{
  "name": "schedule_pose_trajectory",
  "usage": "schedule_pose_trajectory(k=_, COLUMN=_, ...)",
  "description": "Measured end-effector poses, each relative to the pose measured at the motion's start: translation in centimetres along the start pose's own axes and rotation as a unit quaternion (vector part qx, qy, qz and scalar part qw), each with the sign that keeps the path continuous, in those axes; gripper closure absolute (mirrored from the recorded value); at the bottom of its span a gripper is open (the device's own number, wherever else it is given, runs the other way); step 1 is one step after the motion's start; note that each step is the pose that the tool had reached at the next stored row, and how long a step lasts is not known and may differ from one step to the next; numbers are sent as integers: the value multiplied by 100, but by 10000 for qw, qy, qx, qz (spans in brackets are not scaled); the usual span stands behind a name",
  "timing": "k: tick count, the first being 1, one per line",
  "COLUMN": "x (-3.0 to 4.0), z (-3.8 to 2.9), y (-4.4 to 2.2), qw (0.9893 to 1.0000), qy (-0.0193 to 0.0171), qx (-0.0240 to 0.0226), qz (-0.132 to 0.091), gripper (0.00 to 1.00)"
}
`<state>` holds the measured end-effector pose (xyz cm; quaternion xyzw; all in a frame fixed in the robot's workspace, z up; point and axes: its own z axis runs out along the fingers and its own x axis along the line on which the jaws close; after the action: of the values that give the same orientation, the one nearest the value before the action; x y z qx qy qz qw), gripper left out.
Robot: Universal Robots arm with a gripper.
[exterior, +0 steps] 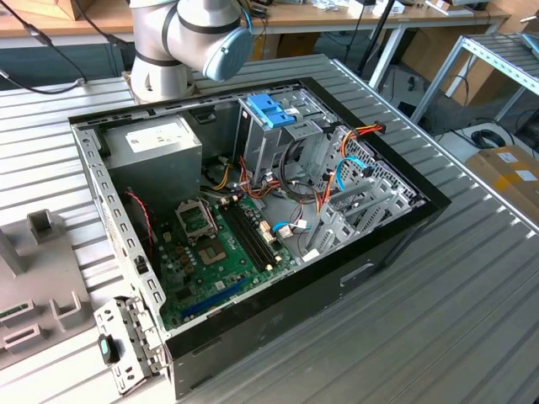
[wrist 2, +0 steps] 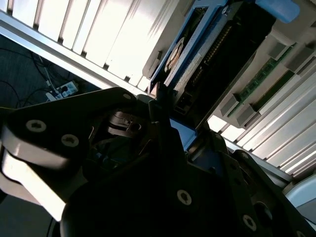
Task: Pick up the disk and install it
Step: 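Pick up the disk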
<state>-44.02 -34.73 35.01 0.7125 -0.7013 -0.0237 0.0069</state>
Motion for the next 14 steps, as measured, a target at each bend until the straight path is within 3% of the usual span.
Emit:
schedule_pose_trajectory(k=8, x=-1, z=-49, y=2, qw=10000, qy=0, qx=-1, qz=0, gripper=63)
schedule_pose_trajectory(k=12, x=-5, z=-205, y=9, qw=10000, qy=0, qx=0, qz=0, gripper=63)
schedule_pose_trajectory(k=13, x=-7, z=-298, y=13, qw=10000, qy=0, qx=-1, qz=0, gripper=63)
schedule_pose_trajectory(k=14, x=-8, z=-313, y=13, qw=10000, qy=0, qx=0, qz=0, gripper=63)
